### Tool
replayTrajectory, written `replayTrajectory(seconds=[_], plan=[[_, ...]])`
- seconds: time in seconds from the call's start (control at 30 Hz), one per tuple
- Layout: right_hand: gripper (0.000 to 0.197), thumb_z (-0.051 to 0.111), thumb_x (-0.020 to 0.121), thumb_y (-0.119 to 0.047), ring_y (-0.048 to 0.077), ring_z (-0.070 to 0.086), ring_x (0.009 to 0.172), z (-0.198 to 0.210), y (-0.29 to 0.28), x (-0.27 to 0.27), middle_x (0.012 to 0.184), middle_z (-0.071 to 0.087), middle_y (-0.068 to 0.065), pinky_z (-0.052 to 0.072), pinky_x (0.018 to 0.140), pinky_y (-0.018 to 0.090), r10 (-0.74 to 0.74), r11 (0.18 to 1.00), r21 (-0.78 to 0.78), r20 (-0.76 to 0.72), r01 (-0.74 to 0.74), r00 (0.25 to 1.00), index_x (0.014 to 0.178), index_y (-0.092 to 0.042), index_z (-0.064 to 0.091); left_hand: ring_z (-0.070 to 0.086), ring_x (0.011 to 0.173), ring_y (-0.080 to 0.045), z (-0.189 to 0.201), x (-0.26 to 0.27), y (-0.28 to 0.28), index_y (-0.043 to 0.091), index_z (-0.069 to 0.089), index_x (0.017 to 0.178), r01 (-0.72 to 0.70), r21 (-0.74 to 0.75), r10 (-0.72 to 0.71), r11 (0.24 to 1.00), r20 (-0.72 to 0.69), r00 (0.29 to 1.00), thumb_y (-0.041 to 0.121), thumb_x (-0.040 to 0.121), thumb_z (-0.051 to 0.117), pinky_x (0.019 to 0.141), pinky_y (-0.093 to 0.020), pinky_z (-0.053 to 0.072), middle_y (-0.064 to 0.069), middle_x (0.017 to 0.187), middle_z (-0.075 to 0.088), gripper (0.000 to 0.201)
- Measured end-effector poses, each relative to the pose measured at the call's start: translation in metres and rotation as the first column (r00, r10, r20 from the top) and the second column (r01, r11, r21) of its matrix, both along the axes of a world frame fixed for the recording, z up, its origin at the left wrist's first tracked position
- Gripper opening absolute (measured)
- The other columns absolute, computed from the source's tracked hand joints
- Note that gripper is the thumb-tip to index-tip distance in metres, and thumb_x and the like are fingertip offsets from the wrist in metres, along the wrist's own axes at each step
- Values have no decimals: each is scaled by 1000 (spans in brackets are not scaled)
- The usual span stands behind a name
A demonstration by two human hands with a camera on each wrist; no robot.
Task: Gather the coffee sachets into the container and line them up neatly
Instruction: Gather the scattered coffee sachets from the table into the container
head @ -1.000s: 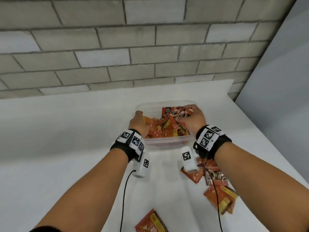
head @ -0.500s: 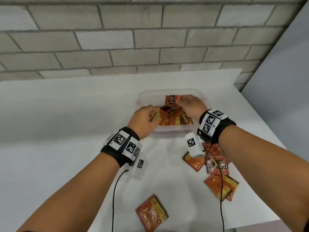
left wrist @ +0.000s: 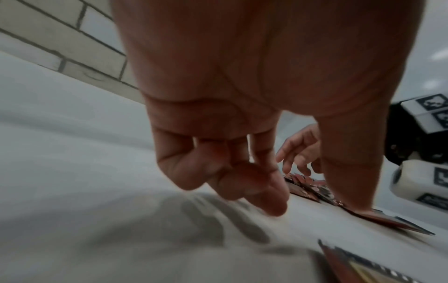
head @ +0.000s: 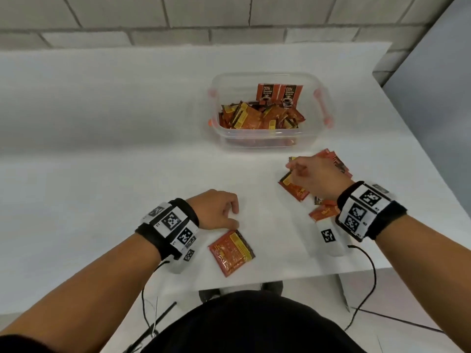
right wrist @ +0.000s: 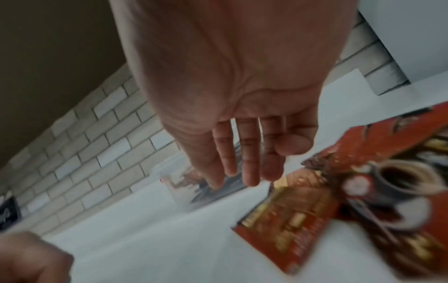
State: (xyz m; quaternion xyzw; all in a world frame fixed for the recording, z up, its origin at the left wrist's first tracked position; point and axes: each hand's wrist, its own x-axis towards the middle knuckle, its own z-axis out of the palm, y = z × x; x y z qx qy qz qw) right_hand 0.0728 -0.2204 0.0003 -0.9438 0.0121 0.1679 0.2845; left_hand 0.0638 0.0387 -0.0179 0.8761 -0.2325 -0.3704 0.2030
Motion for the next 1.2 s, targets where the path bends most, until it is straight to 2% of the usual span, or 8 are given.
replayTrajectory(seconds=[0.17, 0.3, 0.4, 0.5, 0.63, 0.77, 0.93, 1.2], plan=[[42, 56, 92, -17, 24, 46, 122, -22, -1, -5, 135, 50, 10, 38, 98, 31, 102, 961, -258, -8, -101, 995, 134, -16, 51, 51, 78, -11, -5, -8, -9, 23, 54, 113, 64, 49, -62, 997, -58, 996, 43, 72, 79, 65, -23, 42, 3, 92, 55, 53], [41, 57, 92, -16, 27, 48, 116, -33, 7, -8, 128, 49, 13, 39, 94, 31, 173, 950, -272, 36, -156, 984, 133, -17, 52, 48, 79, -12, -8, -11, -17, 21, 53, 113, 114, 97, -114, 989, -8, 993, 36, 70, 82, 68, -25, 40, 8, 87, 48, 54], [55, 62, 88, -21, 29, 41, 121, -35, 10, -11, 132, 44, 11, 37, 100, 37, 177, 940, -307, 64, -149, 982, 139, -19, 44, 48, 82, -13, -10, -3, -16, 19, 57, 98, -6, 35, 2, 999, 98, 995, 27, 77, 77, 69, -24, 39, 11, 82, 46, 31], [64, 61, 86, -32, 33, 34, 123, -35, 9, -11, 136, 41, 11, 35, 102, 42, 166, 895, -425, 34, -136, 985, 144, -22, 35, 49, 85, -15, -14, 6, -11, 17, 58, 96, -144, -35, 148, 989, 203, 968, 22, 85, 68, 75, -25, 40, 0, 95, 55, 16], [66, 63, 84, -40, 34, 33, 126, -36, 8, -9, 136, 44, 11, 30, 105, 43, 133, 917, -383, 37, -109, 990, 142, -23, 36, 55, 95, -22, -20, 9, -7, 17, 57, 109, -220, -38, 223, 975, 220, 950, 36, 86, 65, 77, -28, 43, -7, 105, 51, 31], [55, 59, 89, -35, 32, 34, 125, -37, 9, -8, 136, 44, 10, 29, 105, 39, 103, 942, -329, 115, -60, 988, 139, -22, 42, 42, 111, -23, -21, 7, -2, 26, 48, 129, -200, 74, 180, 977, 223, 958, 43, 76, 75, 96, -38, 44, -7, 120, 39, 62], [59, 63, 88, -31, 33, 37, 122, -39, 11, -6, 133, 44, 14, 36, 101, 42, 105, 923, -377, 72, -71, 992, 141, -21, 39, 31, 120, -25, -16, 10, -8, 21, 51, 124, -215, 145, 163, 966, 307, 938, 42, 77, 75, 97, -39, 41, -7, 125, 37, 57], [83, 69, 82, -39, 36, 34, 128, -33, 14, 5, 137, 42, 17, 34, 102, 46, 25, 898, -439, 1, -22, 1000, 148, -24, 21, 56, 90, -20, -6, 12, -12, 18, 38, 122, -159, -17, 160, 987, 131, 978, 16, 85, 70, 78, -32, 51, -8, 113, 58, 48]])
